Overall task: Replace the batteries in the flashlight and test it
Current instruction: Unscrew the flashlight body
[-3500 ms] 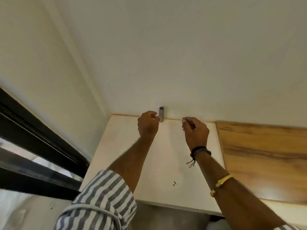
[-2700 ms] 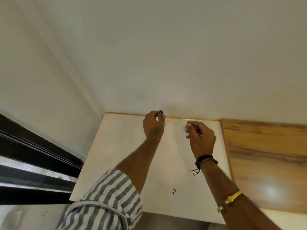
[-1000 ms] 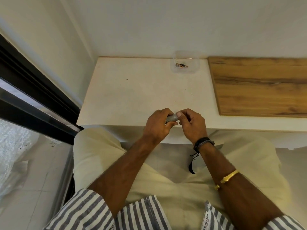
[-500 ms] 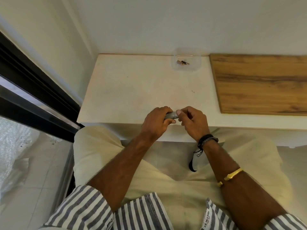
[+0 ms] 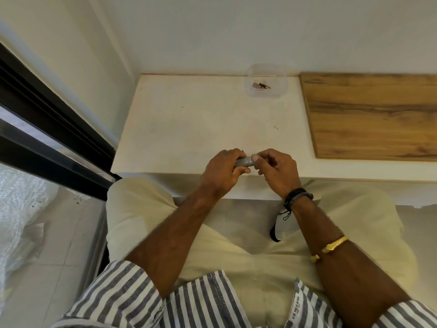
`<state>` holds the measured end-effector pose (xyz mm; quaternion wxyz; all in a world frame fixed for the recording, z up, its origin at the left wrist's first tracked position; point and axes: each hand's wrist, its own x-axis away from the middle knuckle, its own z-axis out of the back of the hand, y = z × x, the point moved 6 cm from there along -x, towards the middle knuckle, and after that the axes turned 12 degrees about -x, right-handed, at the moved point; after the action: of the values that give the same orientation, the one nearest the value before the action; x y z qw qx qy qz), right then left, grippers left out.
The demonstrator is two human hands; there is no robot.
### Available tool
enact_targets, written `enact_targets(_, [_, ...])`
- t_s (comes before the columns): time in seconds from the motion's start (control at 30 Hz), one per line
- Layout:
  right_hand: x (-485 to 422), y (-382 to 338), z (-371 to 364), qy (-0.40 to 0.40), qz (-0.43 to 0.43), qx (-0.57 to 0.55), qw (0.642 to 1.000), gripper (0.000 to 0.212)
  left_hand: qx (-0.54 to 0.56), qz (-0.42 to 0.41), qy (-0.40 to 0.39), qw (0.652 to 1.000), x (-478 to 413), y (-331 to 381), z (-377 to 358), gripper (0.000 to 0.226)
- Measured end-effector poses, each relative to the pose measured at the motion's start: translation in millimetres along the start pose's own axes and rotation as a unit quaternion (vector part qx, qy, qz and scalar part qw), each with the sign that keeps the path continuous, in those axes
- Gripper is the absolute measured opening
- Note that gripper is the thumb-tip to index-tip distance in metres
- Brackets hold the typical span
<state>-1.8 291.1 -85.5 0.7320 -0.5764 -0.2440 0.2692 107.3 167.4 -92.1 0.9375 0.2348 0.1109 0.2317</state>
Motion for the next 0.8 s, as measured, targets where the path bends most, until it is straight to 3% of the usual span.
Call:
enact_targets(0.1, [-1.4, -2.5, -0.1, -0.022, 0.021, 0.0, 1.0, 0.016, 0.003, 0.0, 0.006, 1.0, -0.4, 0.3, 2.2, 0.032])
enact_targets(0.23, [-0.7, -7.5, -2.1, -0.044, 0.042, 0.009, 0.998, 0.033, 0.002, 0.002, 0.001, 1.0, 0.1, 0.5, 3.3, 0.034])
enact_targets(0.4, [-0.9, 4.1, -2.9, -0.009, -0.025, -0.005, 1.0, 0.018, 0.005, 0.0, 0.003, 1.0, 0.2, 3.0, 3.6, 0.031])
enact_targets(0.57, [-2.1, 0.8, -2.7, -0.036, 0.03, 0.025, 0.999, 0.013, 0.003, 0.006, -0.008, 1.0, 0.2, 1.1, 3.2, 0.032])
enact_targets(0.73, [-1.7, -5.4, -2.9, -0.061, 0.049, 0.022, 0.997, 0.036, 0.004, 0.012, -0.007, 1.0, 0.3, -0.9, 5.1, 0.034])
enact_targets(0.8, [-2.7, -3.3, -2.8, -0.049, 0.037, 0.012, 0.998, 0.028, 0.003, 0.008, -0.004, 1.0, 0.5, 0.6, 5.1, 0.035])
